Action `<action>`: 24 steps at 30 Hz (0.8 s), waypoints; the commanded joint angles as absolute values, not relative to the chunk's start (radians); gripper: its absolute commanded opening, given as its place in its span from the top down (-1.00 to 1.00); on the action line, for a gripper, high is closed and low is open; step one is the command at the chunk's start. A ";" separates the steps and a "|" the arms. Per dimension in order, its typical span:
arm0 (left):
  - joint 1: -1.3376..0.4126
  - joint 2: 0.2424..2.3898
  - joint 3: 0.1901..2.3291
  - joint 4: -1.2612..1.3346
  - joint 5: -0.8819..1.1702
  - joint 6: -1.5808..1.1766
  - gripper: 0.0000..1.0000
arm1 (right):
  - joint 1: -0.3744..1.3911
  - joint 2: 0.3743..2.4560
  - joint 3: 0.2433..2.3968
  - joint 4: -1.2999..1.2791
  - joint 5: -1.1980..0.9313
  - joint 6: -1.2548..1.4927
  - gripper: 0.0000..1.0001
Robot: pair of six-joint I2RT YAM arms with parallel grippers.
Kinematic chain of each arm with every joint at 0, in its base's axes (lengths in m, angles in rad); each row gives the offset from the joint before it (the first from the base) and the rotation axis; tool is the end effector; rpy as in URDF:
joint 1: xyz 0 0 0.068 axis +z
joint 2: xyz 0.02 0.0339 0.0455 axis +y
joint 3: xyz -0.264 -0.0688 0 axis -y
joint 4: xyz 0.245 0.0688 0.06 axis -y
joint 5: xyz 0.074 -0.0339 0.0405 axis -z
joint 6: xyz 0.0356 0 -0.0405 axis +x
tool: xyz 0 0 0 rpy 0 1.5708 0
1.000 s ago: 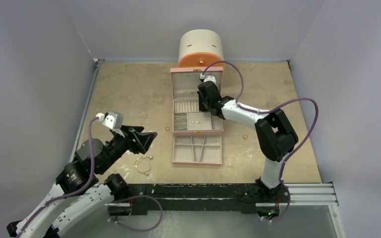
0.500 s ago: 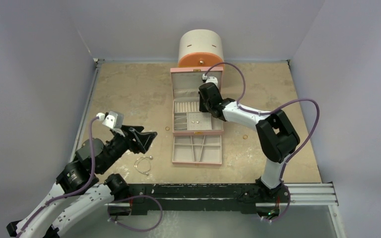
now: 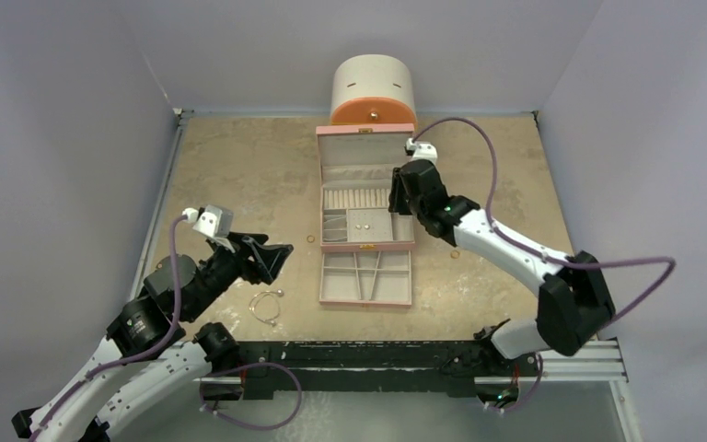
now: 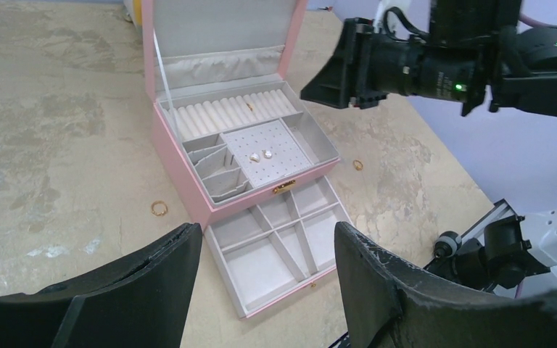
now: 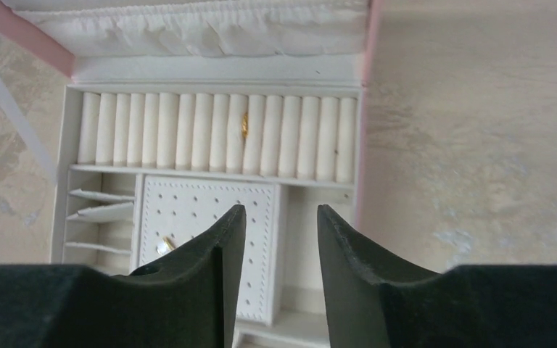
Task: Organize the mixed jewelry
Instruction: Place the jewelry in the jewelry box, then pick up the jewelry from the center of the board.
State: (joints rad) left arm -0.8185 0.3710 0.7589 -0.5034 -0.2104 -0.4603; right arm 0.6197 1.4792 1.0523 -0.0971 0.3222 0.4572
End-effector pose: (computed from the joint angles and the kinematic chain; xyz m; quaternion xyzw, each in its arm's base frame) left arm 0.0643 -0.0578 0.3449 0.0636 0.7432 -0.3318 0.5776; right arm 0.2809 0.1866 0.2756 0.0105 0.8586 0.1337 0.4948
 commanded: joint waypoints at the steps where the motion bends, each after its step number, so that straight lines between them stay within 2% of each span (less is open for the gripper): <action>1: -0.816 0.379 0.762 -0.482 -0.216 -0.453 -0.33 | 0.614 1.325 0.967 -0.171 0.411 0.495 0.05; 5: -0.815 0.380 0.764 -0.482 -0.212 -0.453 -0.33 | 0.603 1.194 0.878 -0.245 0.439 0.543 -0.01; 12: -0.815 0.395 0.762 -0.477 -0.200 -0.449 -0.34 | 0.575 1.066 0.711 -0.338 0.470 0.630 0.02; 24: -0.814 0.402 0.763 -0.479 -0.196 -0.449 -0.34 | 0.429 1.147 0.562 -0.206 0.364 0.595 0.04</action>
State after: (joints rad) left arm -0.8185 0.4026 0.7589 -0.5034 -0.2020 -0.4599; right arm 0.4648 1.1183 0.5789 -0.2825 0.3977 0.6090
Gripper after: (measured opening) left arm 0.667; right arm 0.483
